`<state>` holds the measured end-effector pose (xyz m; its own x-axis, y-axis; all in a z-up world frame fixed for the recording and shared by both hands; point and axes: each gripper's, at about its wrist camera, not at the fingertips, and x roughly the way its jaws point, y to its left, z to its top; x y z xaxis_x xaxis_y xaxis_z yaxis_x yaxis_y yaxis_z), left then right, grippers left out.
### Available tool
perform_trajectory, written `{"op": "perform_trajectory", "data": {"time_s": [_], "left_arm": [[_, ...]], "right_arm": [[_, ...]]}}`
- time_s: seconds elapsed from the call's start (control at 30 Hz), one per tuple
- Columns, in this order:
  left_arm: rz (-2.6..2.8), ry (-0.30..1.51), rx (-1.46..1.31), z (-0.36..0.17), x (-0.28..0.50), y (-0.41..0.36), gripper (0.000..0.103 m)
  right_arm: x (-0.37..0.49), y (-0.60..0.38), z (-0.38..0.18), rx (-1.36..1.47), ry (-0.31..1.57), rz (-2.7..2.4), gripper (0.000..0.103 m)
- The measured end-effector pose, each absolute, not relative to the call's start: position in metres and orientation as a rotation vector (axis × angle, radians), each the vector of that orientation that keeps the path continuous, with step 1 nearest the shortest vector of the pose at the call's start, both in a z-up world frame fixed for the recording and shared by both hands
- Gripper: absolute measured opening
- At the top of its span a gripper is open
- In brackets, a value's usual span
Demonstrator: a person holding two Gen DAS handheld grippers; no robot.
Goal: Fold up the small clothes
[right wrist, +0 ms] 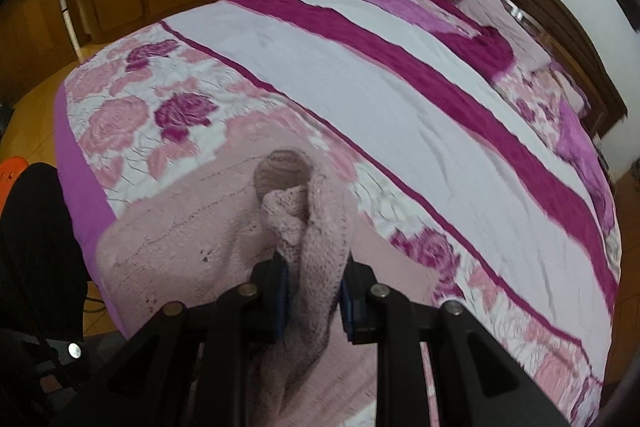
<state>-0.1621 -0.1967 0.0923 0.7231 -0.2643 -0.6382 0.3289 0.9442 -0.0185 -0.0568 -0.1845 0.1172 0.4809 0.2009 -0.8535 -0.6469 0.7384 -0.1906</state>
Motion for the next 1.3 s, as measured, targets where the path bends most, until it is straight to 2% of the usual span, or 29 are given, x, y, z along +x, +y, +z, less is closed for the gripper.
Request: {"op": "perform_trajectory", "data": {"time_s": [0.57, 1.0, 1.03, 1.07, 1.1, 1.17, 1.23, 1.3], "left_arm": [[-0.413, 0.715, 0.274, 0.06, -0.164, -0.25, 0.0], [-0.459, 0.672, 0.534, 0.027, -0.18, -0.276, 0.001], [-0.48, 0.666, 0.521, 0.028, -0.183, -0.275, 0.003], [-0.518, 0.663, 0.476, 0.031, -0.187, -0.27, 0.008], [-0.56, 0.671, 0.41, 0.038, -0.189, -0.263, 0.012], [-0.619, 0.711, 0.237, 0.055, -0.19, -0.242, 0.012], [-0.671, 0.72, 0.073, 0.075, -0.194, -0.216, 0.013], [-0.682, 0.691, -0.011, 0.093, -0.2, -0.193, 0.018]], "right_arm": [[-0.054, -0.276, 0.079, -0.359, 0.95, 0.465, 0.021], [-0.062, -0.314, 0.045, -0.18, 0.985, 0.445, 0.023], [-0.063, -0.317, 0.042, -0.167, 0.987, 0.427, 0.024], [-0.063, -0.32, 0.039, -0.159, 0.988, 0.402, 0.032], [-0.064, -0.323, 0.037, -0.151, 0.985, 0.376, 0.044], [-0.068, -0.332, 0.038, -0.128, 0.967, 0.325, 0.059], [-0.074, -0.342, 0.041, -0.075, 0.957, 0.318, 0.062], [-0.081, -0.353, 0.045, -0.01, 0.962, 0.308, 0.063]]}}
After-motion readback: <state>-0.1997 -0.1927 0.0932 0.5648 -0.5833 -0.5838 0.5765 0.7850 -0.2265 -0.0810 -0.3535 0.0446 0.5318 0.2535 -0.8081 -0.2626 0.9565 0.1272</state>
